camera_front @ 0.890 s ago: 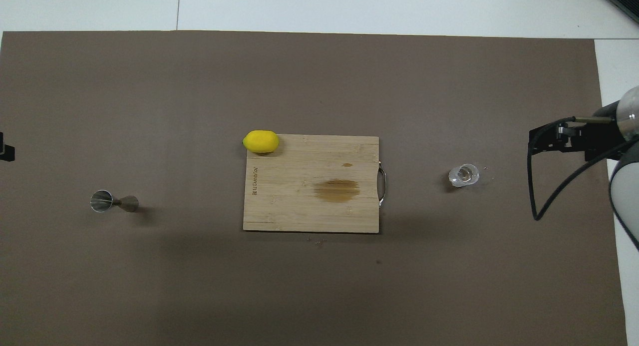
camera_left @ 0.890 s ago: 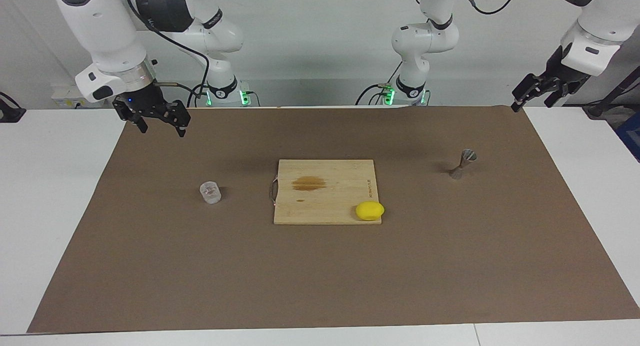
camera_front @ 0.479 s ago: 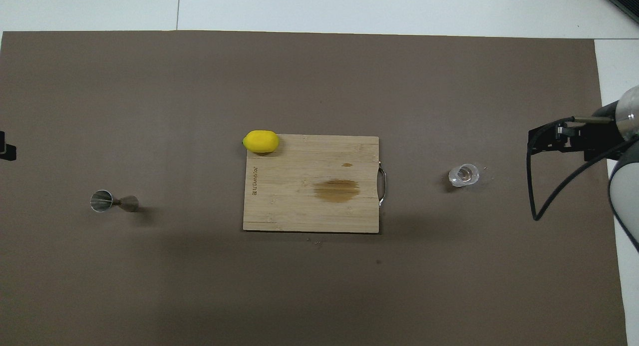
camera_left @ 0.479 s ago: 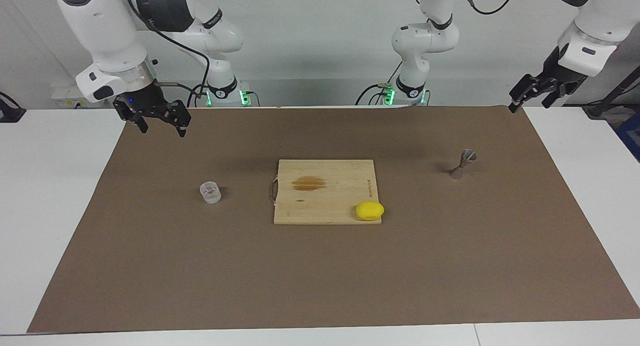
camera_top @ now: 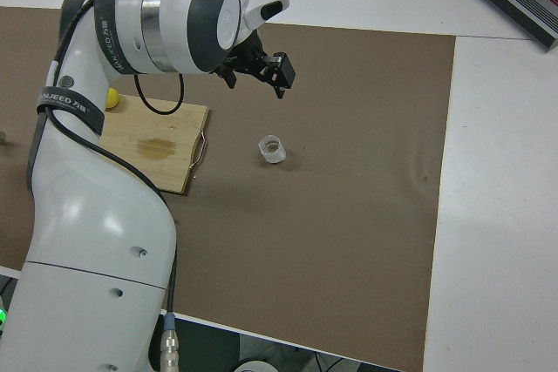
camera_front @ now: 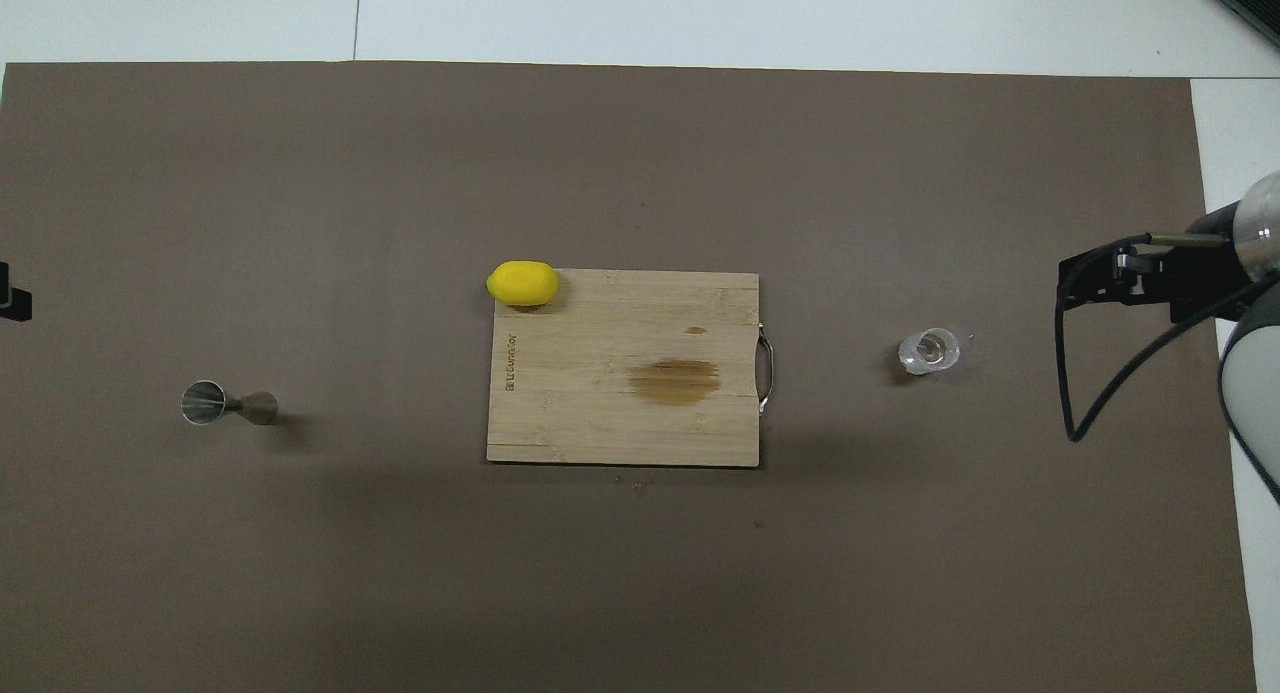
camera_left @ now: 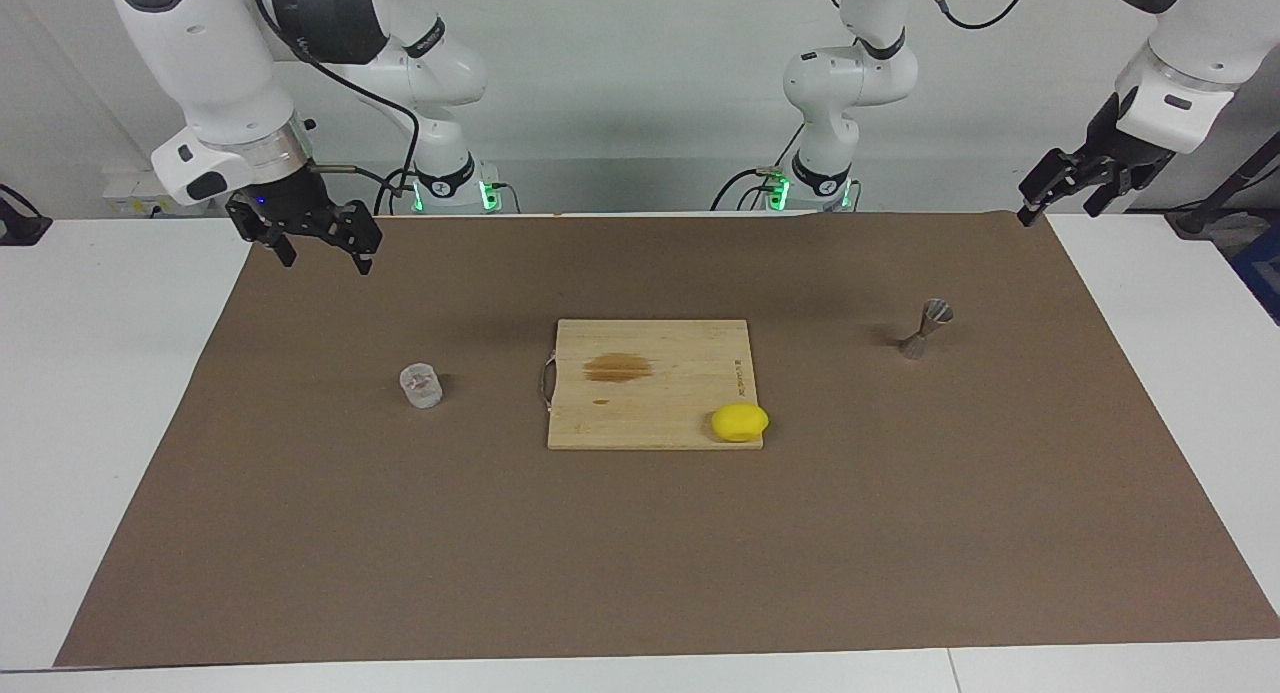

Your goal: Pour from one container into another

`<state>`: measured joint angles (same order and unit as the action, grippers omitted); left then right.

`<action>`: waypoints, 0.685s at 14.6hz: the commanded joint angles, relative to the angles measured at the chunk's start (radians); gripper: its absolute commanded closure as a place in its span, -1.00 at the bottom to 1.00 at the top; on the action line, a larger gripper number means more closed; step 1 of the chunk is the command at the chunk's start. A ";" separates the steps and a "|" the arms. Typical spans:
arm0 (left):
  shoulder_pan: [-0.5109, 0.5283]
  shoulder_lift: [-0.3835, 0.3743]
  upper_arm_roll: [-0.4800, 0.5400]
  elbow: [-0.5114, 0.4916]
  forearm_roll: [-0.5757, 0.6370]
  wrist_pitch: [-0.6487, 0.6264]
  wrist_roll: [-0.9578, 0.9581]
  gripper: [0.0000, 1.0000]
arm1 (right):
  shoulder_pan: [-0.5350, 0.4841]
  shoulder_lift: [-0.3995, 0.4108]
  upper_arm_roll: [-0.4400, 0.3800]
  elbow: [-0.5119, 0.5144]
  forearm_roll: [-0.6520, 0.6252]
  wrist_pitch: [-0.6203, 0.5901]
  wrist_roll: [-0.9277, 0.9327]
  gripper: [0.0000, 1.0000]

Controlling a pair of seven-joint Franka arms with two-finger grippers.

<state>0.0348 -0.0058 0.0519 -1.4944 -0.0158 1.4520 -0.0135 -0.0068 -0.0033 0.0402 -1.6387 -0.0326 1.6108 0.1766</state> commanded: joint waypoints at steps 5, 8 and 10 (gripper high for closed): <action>0.000 -0.016 -0.007 -0.030 -0.010 0.050 -0.020 -1.00 | -0.010 -0.023 0.004 -0.023 -0.010 0.000 -0.022 -1.00; -0.006 -0.046 -0.007 -0.116 -0.010 0.166 -0.019 -1.00 | -0.010 -0.023 0.004 -0.023 -0.010 0.000 -0.022 -1.00; -0.007 -0.069 -0.007 -0.179 -0.010 0.246 -0.006 -1.00 | -0.010 -0.021 0.004 -0.023 -0.010 0.000 -0.020 -1.00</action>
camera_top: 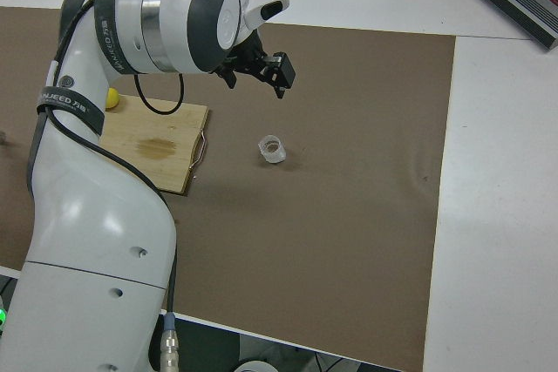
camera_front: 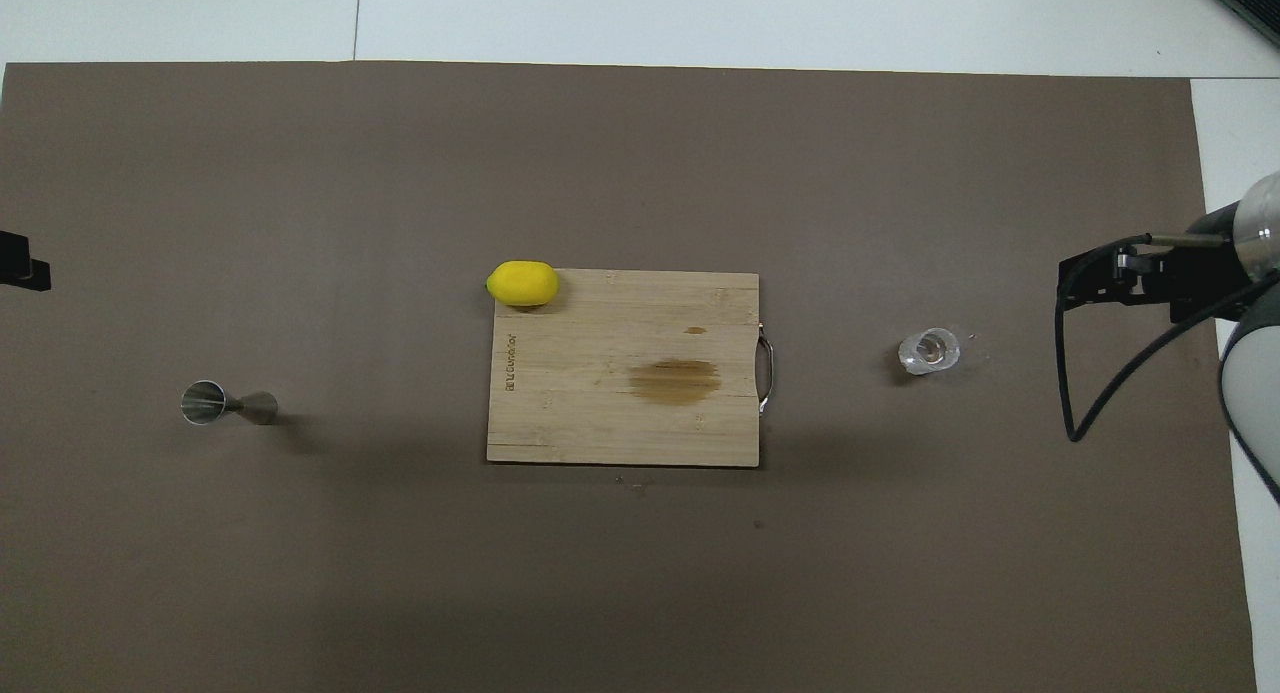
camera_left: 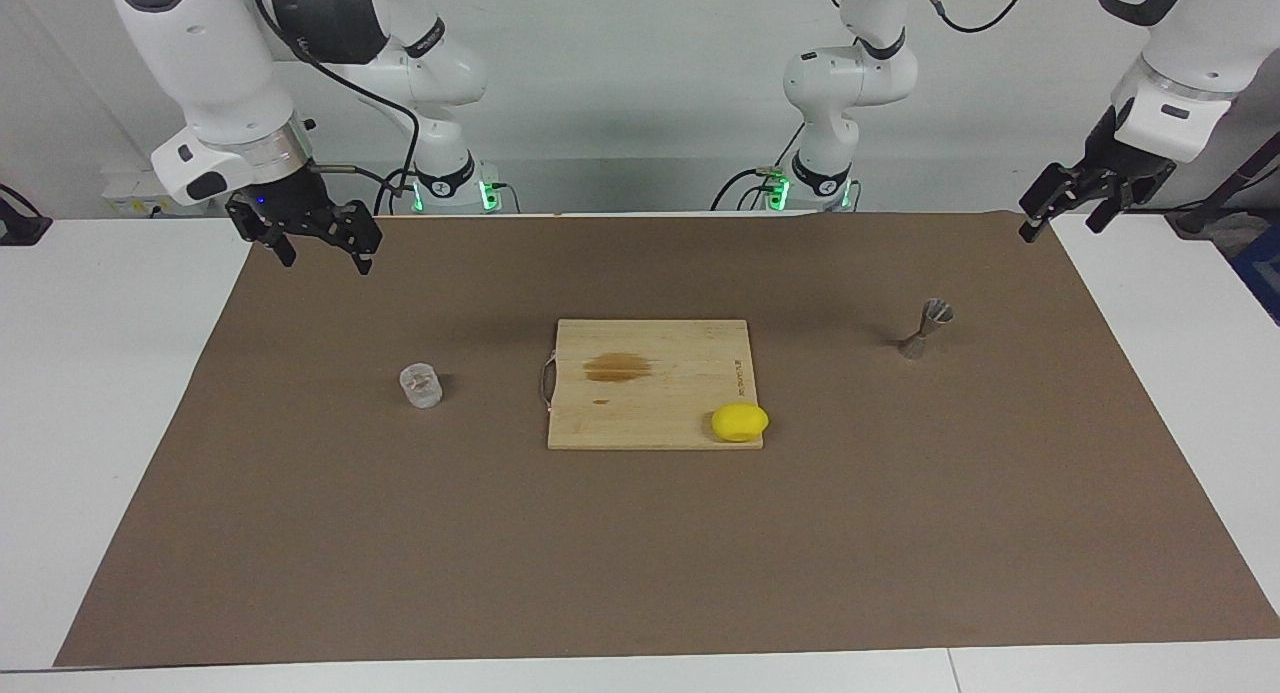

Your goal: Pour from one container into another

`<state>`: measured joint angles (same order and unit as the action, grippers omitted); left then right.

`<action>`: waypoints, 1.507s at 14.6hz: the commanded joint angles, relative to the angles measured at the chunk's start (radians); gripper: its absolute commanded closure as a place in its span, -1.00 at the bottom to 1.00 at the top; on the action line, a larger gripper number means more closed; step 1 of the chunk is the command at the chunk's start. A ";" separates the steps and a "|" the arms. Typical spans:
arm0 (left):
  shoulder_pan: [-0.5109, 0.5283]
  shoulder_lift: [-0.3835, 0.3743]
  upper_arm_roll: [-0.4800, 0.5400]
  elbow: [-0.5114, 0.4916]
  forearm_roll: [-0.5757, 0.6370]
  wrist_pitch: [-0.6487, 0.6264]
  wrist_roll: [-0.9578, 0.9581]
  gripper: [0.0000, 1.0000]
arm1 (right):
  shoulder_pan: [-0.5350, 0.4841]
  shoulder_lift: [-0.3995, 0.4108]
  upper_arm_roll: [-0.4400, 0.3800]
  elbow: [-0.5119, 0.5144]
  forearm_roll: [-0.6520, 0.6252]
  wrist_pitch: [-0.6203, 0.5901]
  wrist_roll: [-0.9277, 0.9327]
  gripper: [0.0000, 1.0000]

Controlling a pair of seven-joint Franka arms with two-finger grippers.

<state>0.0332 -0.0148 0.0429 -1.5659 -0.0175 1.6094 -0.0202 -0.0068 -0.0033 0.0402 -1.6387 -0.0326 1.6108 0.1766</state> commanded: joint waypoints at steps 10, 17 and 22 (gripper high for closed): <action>-0.099 -0.177 -0.004 -0.369 -0.007 0.274 -0.003 -1.00 | -0.010 -0.021 0.004 -0.023 -0.010 0.000 -0.022 -1.00; -0.216 -0.175 -0.034 -0.362 -0.009 0.245 -0.009 -1.00 | -0.010 -0.023 0.004 -0.021 -0.010 0.000 -0.020 -1.00; -0.273 -0.177 -0.032 -0.362 -0.009 0.233 -0.010 -1.00 | -0.010 -0.021 0.004 -0.021 -0.010 0.000 -0.020 -1.00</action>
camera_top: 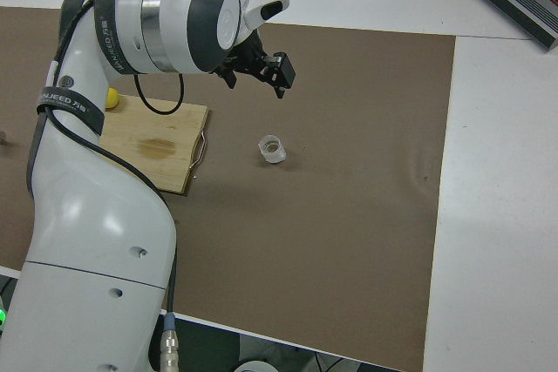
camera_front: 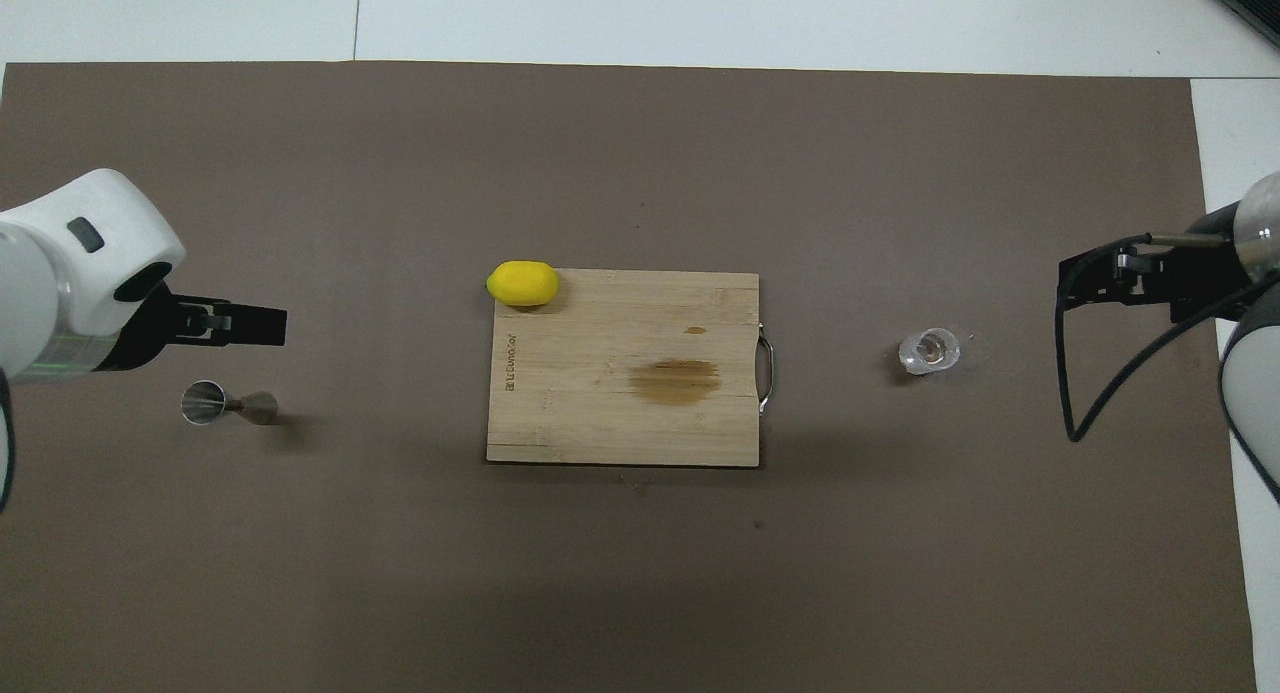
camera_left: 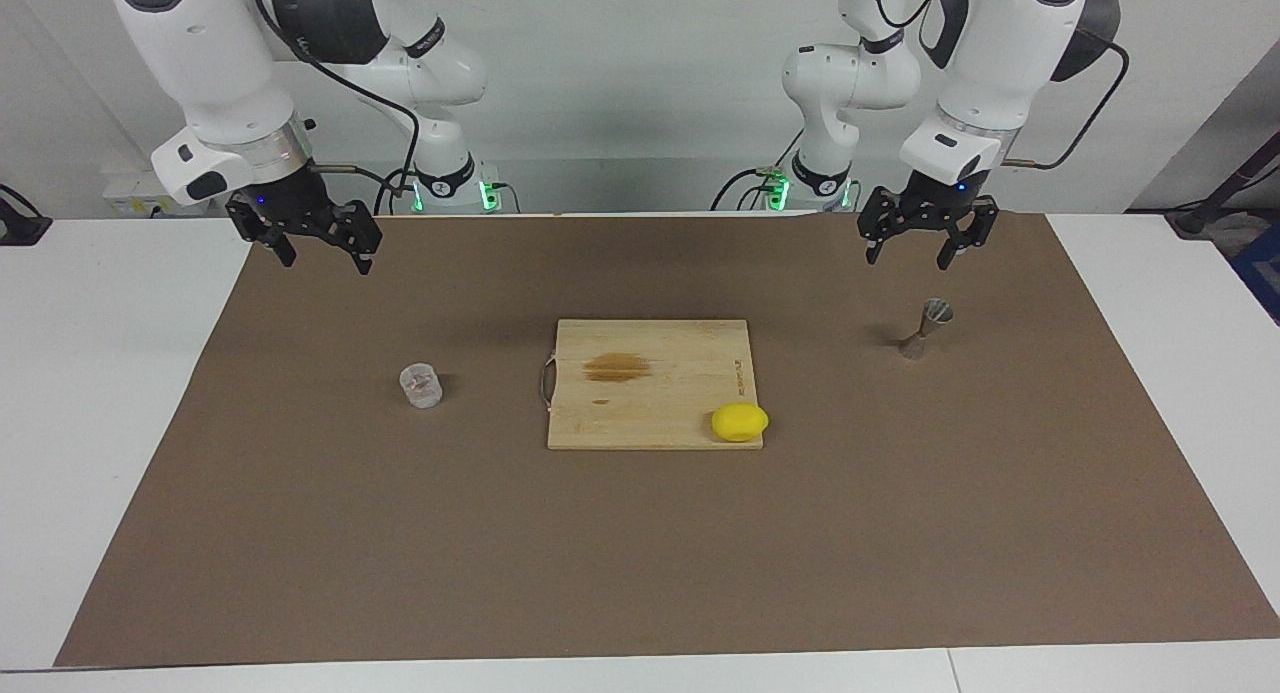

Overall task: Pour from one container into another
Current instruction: 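Move the left gripper down toward the small metal cup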

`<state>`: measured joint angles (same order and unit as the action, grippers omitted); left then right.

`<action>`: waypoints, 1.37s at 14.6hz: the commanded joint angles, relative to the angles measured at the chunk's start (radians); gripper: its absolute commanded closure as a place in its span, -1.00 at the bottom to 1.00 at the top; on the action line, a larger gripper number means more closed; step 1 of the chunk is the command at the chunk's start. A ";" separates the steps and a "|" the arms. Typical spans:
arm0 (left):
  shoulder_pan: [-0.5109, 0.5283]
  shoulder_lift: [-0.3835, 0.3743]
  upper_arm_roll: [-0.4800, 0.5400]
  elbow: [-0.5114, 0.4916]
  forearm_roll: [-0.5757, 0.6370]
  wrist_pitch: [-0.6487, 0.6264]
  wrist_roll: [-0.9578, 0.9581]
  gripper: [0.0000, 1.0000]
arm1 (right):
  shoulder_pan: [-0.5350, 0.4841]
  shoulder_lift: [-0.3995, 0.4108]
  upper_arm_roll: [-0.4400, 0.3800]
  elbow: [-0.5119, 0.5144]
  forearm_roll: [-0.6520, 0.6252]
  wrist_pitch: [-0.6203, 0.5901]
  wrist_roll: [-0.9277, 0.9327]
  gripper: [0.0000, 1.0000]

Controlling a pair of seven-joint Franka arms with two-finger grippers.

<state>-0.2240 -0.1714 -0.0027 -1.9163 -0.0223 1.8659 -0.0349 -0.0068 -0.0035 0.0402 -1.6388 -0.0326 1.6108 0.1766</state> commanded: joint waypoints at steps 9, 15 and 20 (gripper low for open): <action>0.231 0.012 0.047 0.012 -0.238 -0.091 0.281 -1.00 | -0.010 -0.021 0.004 -0.023 -0.010 0.000 -0.020 -1.00; 0.477 0.195 0.046 0.113 -0.490 -0.235 0.743 -1.00 | -0.010 -0.021 0.004 -0.021 -0.010 0.000 -0.020 -1.00; 0.615 0.308 0.044 0.148 -0.628 -0.304 1.232 -1.00 | -0.010 -0.021 0.004 -0.021 -0.010 0.000 -0.020 -1.00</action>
<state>0.3299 0.0919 0.0529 -1.8029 -0.5843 1.6222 1.0312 -0.0069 -0.0035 0.0402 -1.6388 -0.0326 1.6108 0.1766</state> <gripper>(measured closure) 0.000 0.000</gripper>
